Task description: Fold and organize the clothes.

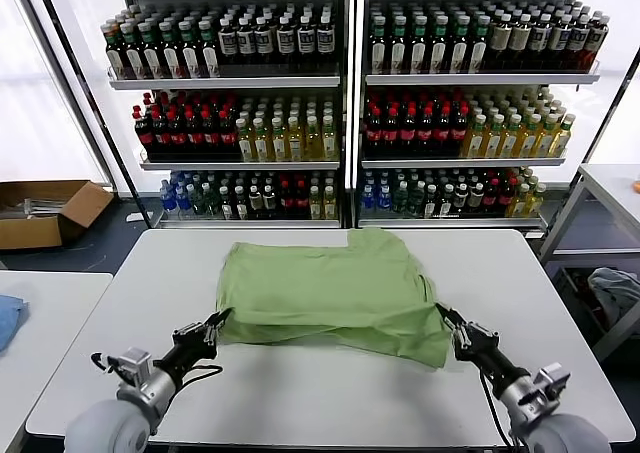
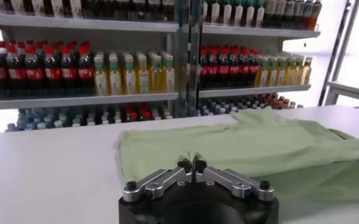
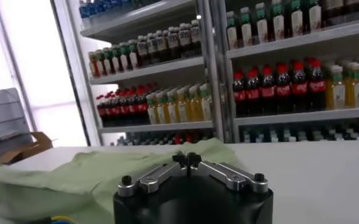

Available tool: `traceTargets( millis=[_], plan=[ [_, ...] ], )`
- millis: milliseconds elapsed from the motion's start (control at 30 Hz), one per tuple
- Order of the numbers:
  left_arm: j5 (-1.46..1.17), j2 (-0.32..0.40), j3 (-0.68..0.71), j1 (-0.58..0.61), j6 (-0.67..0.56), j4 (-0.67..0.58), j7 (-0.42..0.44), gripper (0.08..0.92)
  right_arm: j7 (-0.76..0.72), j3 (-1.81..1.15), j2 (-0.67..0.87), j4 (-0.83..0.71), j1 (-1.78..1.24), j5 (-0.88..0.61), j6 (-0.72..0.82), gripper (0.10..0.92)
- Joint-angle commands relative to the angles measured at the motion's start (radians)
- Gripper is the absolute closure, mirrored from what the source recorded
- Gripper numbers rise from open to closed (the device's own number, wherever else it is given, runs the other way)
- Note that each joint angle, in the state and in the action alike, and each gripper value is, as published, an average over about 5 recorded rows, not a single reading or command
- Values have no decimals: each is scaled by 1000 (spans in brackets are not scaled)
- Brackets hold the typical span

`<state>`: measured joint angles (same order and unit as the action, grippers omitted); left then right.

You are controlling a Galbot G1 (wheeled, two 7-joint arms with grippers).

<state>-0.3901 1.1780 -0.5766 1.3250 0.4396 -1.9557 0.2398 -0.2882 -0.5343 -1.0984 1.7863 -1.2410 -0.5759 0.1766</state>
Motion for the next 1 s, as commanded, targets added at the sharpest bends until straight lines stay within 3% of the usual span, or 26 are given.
traceTargets(
  millis=[33,133,333,567,833,1000],
  plan=[
    [26,28,98,-239,6,271,0,915,29,145,-11,-212,247,54,14,917],
    [40,39,98,-253,6,296,-6,915,31,173,-21,-228,256,76,15,882],
    [63,33,72,-246,1,295,-26,865,35,155,-16,-176,192,130,20,714],
    [70,-5,12,-156,-2,204,-33,666,115,30,-2,-19,42,234,64,515],
    [72,-22,-10,-2,-4,83,-35,432,162,-39,-2,152,-152,228,79,281],
    [66,5,7,22,3,95,-52,285,161,-25,-18,194,-259,228,91,208]
  ],
)
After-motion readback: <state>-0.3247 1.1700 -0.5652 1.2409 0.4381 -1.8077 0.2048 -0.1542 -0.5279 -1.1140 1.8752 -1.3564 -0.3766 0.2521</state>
